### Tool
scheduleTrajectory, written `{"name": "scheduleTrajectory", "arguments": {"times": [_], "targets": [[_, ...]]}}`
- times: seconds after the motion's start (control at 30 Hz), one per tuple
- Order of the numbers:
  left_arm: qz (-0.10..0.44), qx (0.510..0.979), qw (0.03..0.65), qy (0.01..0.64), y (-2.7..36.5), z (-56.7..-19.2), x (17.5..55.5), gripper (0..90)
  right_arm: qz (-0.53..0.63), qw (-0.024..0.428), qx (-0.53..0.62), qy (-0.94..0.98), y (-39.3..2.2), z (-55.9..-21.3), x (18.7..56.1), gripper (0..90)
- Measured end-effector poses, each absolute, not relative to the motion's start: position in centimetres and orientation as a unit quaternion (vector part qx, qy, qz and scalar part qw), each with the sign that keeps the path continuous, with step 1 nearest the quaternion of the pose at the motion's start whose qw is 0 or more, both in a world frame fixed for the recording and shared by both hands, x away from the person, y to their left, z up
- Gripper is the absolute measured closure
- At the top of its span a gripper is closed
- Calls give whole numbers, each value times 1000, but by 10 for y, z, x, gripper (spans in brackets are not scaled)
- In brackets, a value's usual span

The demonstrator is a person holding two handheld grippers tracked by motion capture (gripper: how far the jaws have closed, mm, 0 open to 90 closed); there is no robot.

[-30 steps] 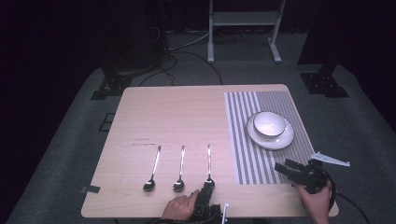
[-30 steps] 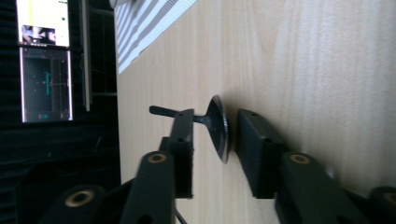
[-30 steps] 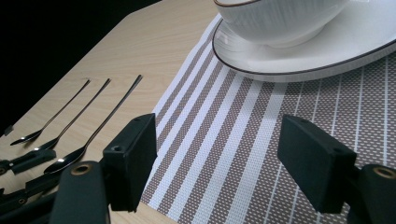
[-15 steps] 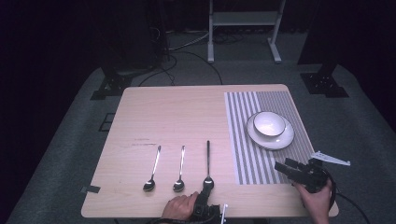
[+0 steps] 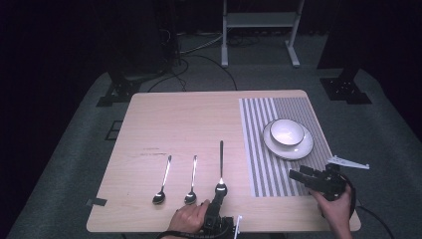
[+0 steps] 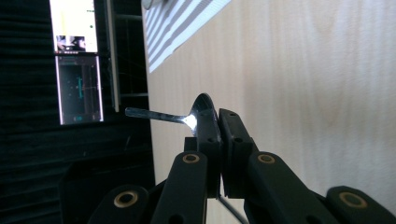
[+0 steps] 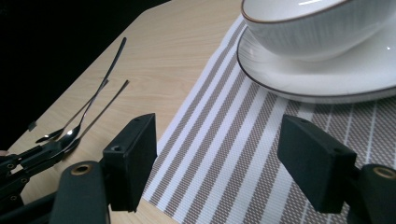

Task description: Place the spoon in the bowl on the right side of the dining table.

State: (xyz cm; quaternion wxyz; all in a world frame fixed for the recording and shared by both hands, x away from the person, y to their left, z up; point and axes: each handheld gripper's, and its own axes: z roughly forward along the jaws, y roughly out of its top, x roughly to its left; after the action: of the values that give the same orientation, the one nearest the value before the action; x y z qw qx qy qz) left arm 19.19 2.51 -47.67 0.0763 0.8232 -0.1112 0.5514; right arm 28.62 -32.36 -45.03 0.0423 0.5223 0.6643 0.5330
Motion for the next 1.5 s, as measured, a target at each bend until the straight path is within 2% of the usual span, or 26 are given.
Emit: {"name": "scheduleTrajectory", "arguments": {"times": [0.33,0.67,1.5], "targets": [[569,810,71,-121,27,-463,189,878,547,18,498,673,-308,-423,305,272],[582,800,73,-127,27,-450,185,878,550,-5,464,694,-274,-395,333,272],[593,789,79,-140,22,-441,179,878,544,-53,422,723,-204,-384,371,272]]}}
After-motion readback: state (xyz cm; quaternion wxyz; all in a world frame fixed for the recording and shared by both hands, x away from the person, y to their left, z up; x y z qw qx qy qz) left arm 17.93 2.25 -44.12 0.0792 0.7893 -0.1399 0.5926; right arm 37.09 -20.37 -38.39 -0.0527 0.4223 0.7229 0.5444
